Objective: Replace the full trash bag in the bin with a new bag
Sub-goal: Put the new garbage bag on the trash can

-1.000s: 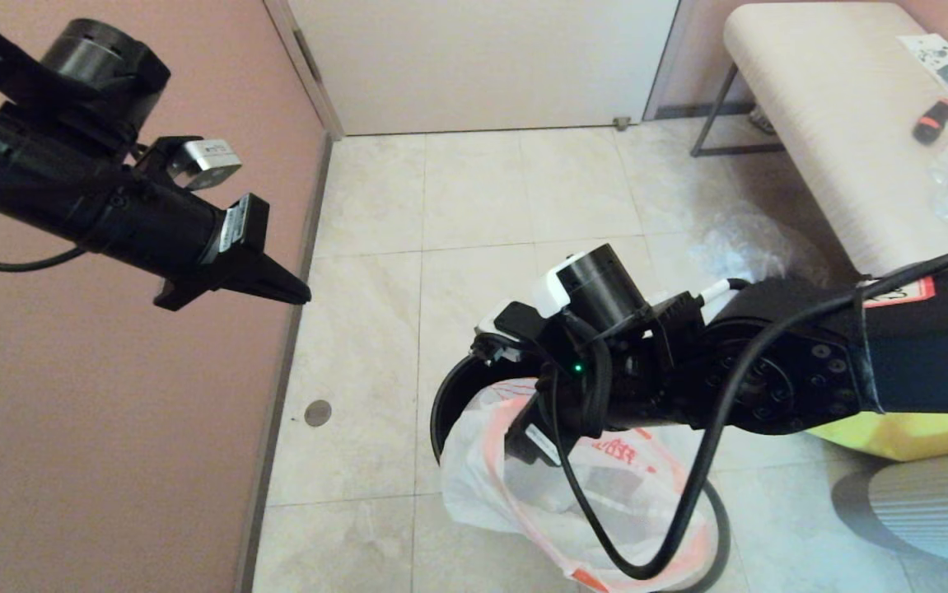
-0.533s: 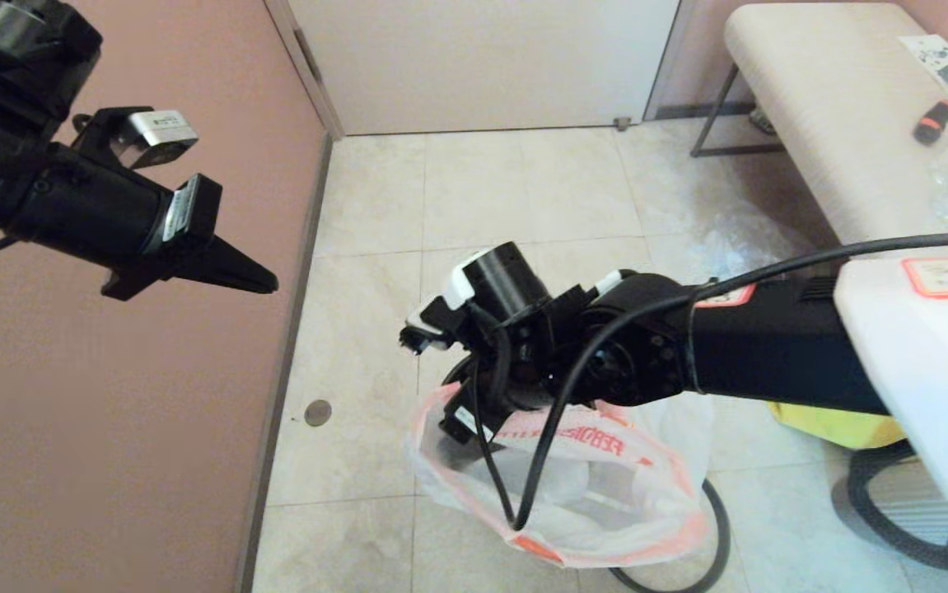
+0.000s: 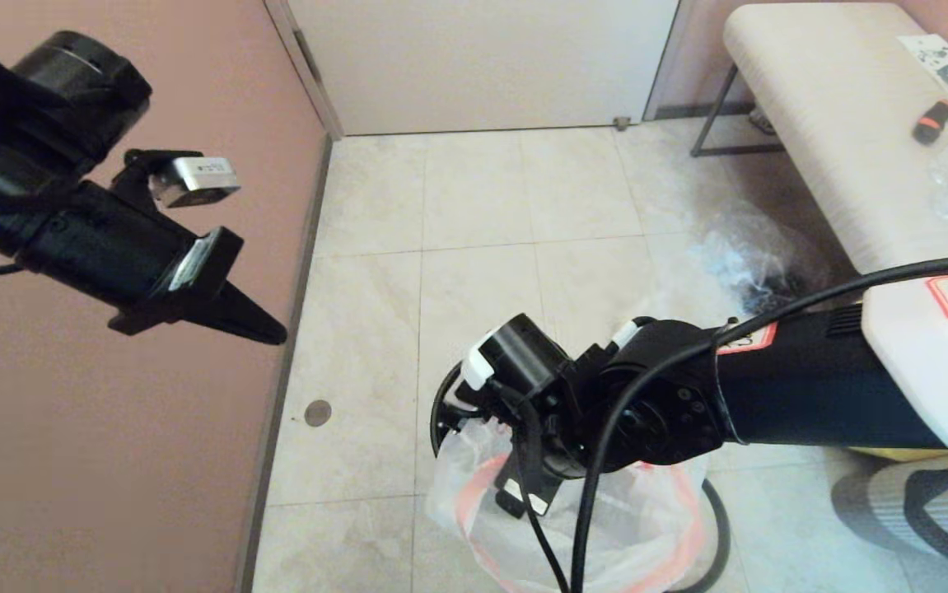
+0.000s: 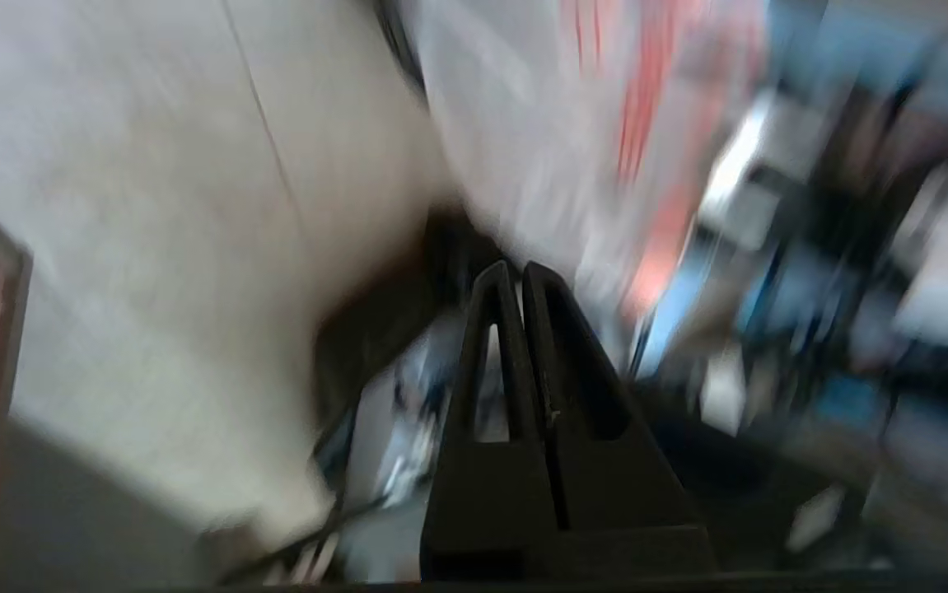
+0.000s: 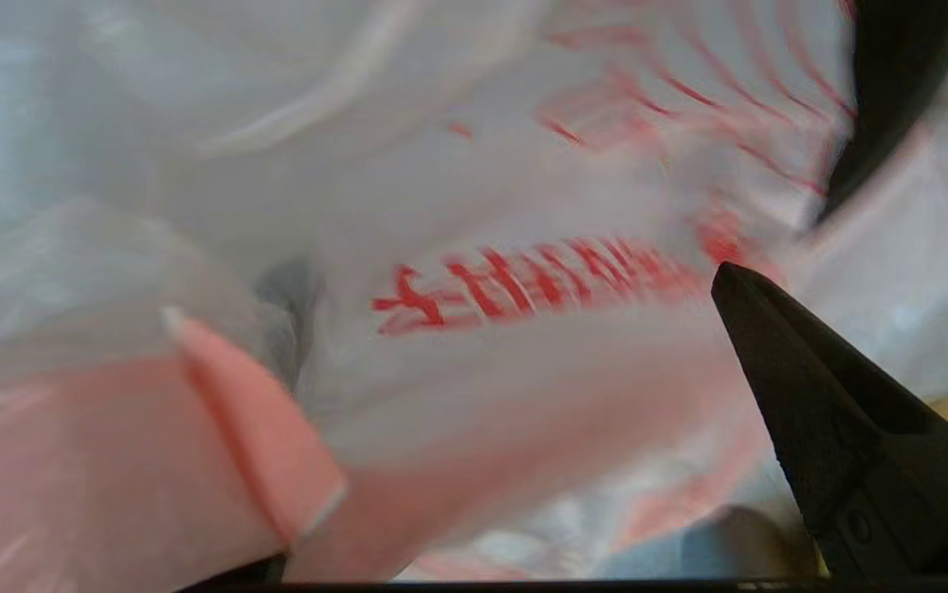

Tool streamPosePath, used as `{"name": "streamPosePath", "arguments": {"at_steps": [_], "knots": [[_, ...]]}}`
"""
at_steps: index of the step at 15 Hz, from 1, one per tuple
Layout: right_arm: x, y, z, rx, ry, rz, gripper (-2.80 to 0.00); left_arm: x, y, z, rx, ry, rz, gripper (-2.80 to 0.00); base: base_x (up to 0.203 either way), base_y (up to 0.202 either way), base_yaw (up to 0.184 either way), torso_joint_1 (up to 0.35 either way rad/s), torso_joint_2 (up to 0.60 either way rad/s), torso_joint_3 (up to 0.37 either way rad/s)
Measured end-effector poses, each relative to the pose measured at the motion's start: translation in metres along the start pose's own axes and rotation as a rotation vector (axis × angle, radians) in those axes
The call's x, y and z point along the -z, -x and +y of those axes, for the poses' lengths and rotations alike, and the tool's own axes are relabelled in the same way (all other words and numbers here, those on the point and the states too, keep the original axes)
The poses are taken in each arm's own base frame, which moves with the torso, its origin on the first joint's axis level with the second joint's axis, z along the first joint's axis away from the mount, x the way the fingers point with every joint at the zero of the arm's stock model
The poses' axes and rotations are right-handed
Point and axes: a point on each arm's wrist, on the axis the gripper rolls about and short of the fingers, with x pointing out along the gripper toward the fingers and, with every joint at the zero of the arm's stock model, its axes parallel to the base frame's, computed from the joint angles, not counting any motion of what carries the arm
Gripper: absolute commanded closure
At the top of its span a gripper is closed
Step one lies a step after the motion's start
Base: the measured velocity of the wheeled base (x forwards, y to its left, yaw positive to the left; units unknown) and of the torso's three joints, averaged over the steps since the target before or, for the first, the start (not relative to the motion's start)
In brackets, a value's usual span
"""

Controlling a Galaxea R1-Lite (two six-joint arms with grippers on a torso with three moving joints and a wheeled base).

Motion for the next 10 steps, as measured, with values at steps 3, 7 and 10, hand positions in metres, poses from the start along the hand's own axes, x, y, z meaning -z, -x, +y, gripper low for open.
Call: {"name": "streamPosePath", "arguments": {"at_steps": [3, 7, 10], "knots": [[-0.005, -0.008, -0.013, 0.03, -0.044, -0.069, -2.8, 0.009, -0.006, 0.001, 0.104, -0.105, 0.129, 0.0, 0.0, 0.0, 0.0, 0.0, 0.0, 0.0], [-0.018, -0.027, -0.021, 0.003, -0.06, -0.116, -2.8, 0.009, 0.0, 0.014, 0.085, -0.143, 0.099, 0.0, 0.0, 0.0, 0.0, 0.0, 0.0, 0.0], [-0.028, -0.038, -0.02, 0.002, -0.056, -0.135, -2.8, 0.007, 0.005, 0.016, 0.091, -0.136, 0.051, 0.0, 0.0, 0.0, 0.0, 0.0, 0.0, 0.0]]}}
